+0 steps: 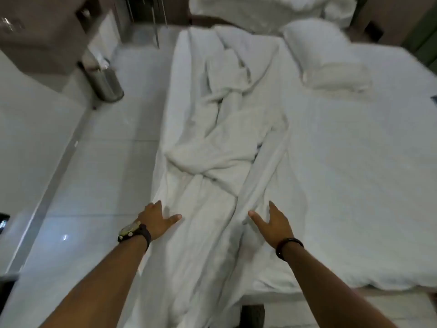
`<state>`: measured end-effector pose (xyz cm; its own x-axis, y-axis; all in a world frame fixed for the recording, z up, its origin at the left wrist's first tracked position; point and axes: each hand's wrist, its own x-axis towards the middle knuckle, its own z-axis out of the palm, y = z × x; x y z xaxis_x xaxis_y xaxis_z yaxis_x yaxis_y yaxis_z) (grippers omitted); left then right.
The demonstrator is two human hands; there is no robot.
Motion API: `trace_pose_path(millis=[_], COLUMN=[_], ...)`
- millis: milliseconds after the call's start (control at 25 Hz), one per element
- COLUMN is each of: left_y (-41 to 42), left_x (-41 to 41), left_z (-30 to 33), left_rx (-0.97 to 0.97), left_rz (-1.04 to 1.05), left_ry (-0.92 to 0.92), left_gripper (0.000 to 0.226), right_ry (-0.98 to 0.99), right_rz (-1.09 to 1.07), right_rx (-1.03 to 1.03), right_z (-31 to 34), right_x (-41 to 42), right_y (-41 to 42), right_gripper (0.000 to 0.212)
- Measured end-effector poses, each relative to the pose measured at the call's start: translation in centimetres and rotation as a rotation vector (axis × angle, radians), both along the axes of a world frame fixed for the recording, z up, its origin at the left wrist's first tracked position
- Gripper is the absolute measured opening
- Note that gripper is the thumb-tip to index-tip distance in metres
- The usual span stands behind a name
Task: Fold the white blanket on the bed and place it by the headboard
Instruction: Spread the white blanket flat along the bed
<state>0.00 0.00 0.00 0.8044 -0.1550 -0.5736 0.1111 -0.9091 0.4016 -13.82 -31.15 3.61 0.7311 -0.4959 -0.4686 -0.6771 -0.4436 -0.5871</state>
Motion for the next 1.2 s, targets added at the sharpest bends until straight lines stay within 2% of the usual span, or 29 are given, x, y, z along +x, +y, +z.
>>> trace_pose_path(millis=[160,280,400,520,680,760,840,920,960,1040,1120,1200], left_y=[0.6,0.3,1.5,3.8,4.1,3.3,2.1,0.7,0.0,-0.9,-1.1,-0.6], left_x=[-2.2,-3.2,-3.6,-3.7,-4.2,-5.2,-6.3,-7.7,-8.5,-9.5,-10.1,-11.0], left_z=[-5.7,-7.6,-7.5,-6.2,-5.5,-5.7,-6.0,-6.2,-6.3,-6.5,-6.3,-5.9], left_rx=[-0.113,-0.241,-0.268,-0.174,-0.047,-0.005,0.053,0.09,0.108,0.128,0.112,0.045], left_rz=[0.154,0.297,0.415,0.461,0.438,0.401,0.369,0.353,0.348,0.339,0.34,0.367], left_ry=[0.144,0.094,-0.023,-0.112,-0.144,-0.128,-0.089,-0.072,-0.083,-0.129,-0.144,-0.1], left_gripper=[0.08,0.048,0.041,0.041,0.045,0.046,0.05,0.054,0.055,0.058,0.062,0.063], right_ry=[0.016,0.051,-0.006,0.019,0.277,0.461,0.545,0.465,0.376,0.185,0.023,-0.104], right_rz=[-0.24,-0.384,-0.505,-0.635,-0.805,-0.798,-0.727,-0.559,-0.447,-0.262,-0.172,-0.211], right_rx=[0.119,0.074,0.002,-0.165,-0.313,-0.245,-0.092,-0.067,-0.101,-0.18,-0.226,-0.206], right_z=[-4.9,-6.7,-6.9,-5.6,-4.9,-4.9,-5.8,-6.7,-7.2,-7.7,-7.5,-7.2], right_x=[3.7,7.0,5.9,-0.8,-16.5,-23.5,-27.1,-26.9,-25.6,-20.8,-14.4,-8.1], right_y=[2.9,3.1,1.2,-3.2,-10.9,-12.9,-13.7,-14.3,-14.6,-15.0,-15.4,-17.0], right_gripper=[0.096,0.063,0.043,0.04,0.034,0.033,0.032,0.037,0.047,0.08,0.106,0.121])
